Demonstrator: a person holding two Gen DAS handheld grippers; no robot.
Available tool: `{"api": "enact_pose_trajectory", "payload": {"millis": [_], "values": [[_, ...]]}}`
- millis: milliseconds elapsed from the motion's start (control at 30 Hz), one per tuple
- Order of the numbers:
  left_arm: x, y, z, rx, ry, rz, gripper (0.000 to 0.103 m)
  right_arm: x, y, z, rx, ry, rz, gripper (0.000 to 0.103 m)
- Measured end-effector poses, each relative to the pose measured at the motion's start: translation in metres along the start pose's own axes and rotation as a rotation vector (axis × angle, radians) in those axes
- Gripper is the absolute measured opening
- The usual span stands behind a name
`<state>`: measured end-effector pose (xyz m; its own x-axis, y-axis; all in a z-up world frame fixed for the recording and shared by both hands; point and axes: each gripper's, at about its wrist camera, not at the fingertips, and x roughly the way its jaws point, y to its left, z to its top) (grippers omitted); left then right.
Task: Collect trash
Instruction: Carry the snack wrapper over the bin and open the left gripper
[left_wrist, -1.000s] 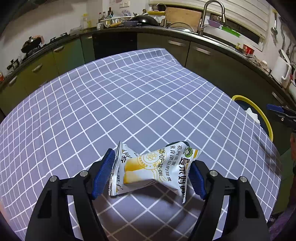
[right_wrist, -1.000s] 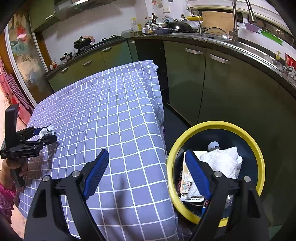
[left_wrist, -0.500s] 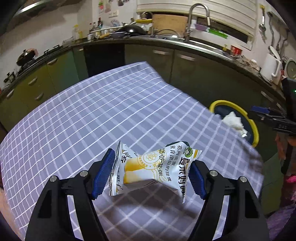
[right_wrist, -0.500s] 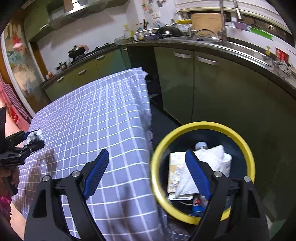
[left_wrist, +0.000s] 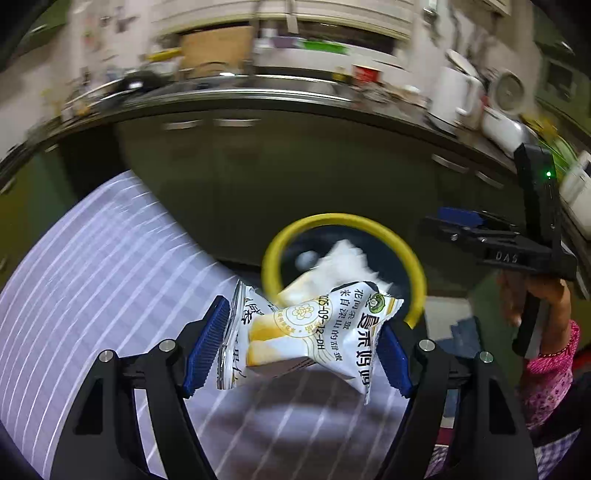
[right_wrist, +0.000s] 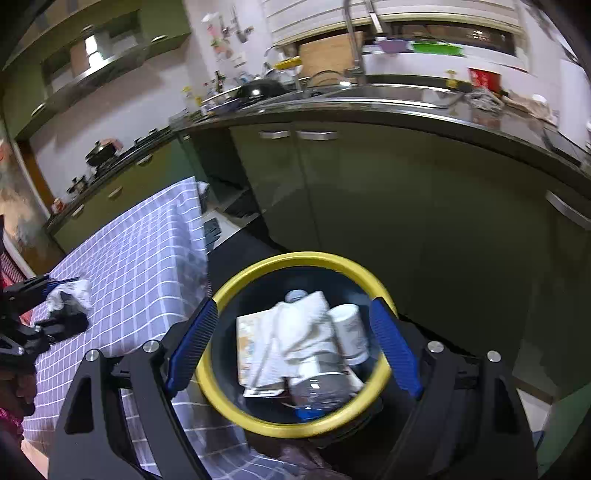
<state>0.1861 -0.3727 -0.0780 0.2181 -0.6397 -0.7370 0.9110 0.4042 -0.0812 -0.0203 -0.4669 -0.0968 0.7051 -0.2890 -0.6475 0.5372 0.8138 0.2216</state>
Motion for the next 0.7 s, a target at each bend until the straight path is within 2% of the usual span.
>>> {"api": "enact_pose_trajectory", "payload": {"millis": [133, 300, 333, 400, 467, 567, 633, 700], "values": [[0.043, -0.033, 0.027, 0.082, 0.027, -0.091, 0.074, -0.006, -0.024, 0.000, 0.039, -0.017, -0.026, 0.080], [0.092, -0.052, 0.047, 0.145, 0.068, -0.105, 0.075, -0.010, -0.052, -0.003, 0.086, -0.017, -0.078, 0.080], [0.100, -0.053, 0.048, 0.151, 0.077, -0.111, 0.076, -0.011, -0.055, -0.003, 0.091, -0.019, -0.085, 0.080], [0.118, -0.054, 0.051, 0.160, 0.114, -0.131, 0.088, -0.014, -0.061, -0.004, 0.102, -0.024, -0.098, 0.081], [0.130, -0.057, 0.052, 0.165, 0.137, -0.118, 0.092, -0.014, -0.062, -0.004, 0.105, -0.025, -0.100, 0.082], [0.130, -0.056, 0.050, 0.152, 0.142, -0.102, 0.092, -0.017, -0.061, -0.005, 0.104, -0.031, -0.095, 0.082], [0.113, -0.054, 0.045, 0.124, 0.109, -0.099, 0.092, -0.018, -0.057, -0.005, 0.094, -0.031, -0.083, 0.082], [0.089, -0.051, 0.039, 0.096, 0.064, -0.056, 0.092, -0.018, -0.049, -0.006, 0.075, -0.029, -0.062, 0.083]]}}
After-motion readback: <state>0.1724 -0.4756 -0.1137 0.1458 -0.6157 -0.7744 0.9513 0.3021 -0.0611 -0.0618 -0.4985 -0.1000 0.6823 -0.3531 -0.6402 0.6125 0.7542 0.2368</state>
